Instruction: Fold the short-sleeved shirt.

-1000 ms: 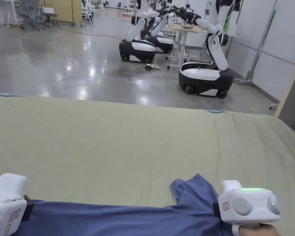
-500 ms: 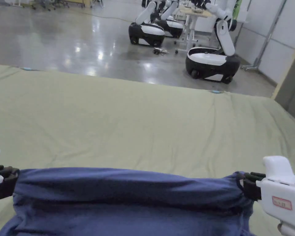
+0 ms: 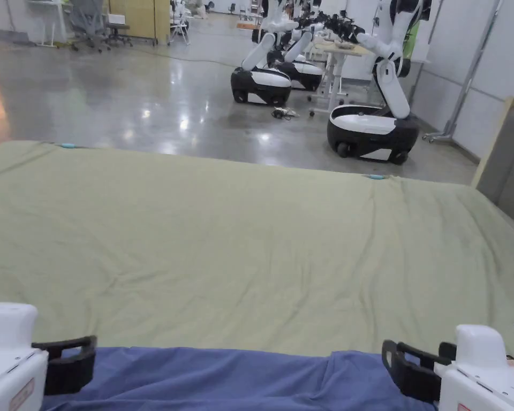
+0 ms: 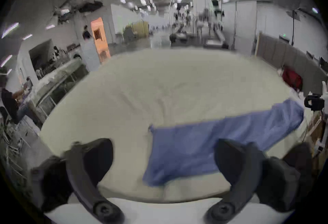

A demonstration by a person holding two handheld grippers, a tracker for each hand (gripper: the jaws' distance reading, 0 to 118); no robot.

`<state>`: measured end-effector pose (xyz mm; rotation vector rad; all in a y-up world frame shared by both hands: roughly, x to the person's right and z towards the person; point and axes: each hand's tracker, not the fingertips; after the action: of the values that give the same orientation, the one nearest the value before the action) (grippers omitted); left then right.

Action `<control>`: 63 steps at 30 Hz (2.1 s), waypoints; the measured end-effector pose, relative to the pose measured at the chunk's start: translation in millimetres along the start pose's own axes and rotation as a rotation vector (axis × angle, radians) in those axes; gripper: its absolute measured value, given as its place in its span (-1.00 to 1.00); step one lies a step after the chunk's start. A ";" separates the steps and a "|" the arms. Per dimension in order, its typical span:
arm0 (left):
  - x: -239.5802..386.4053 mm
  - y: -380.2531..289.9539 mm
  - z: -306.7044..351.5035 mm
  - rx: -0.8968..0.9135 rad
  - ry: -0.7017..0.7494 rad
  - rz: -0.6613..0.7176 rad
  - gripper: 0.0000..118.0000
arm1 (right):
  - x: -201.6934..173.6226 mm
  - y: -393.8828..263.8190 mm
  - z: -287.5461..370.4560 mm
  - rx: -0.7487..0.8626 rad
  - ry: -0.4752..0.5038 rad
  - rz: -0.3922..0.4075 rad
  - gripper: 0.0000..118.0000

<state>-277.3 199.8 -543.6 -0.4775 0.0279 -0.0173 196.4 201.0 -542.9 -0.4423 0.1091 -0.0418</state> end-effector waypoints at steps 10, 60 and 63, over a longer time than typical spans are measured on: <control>74.6 4.4 13.0 0.352 0.001 -0.157 -0.78 | -86.6 -2.1 3.7 0.268 -0.058 0.073 -0.85; 109.8 -17.8 -90.0 -0.322 -0.272 0.002 -0.89 | -104.1 -14.7 17.5 0.169 0.069 0.055 -0.82; 167.4 -47.3 -110.8 -0.372 -0.226 -0.162 -0.89 | -90.0 -16.0 28.4 0.185 0.050 0.074 -0.82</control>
<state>-113.9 103.1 -624.1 -0.8500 -0.2326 -0.1182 110.1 204.4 -501.9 -0.2519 0.1694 0.0096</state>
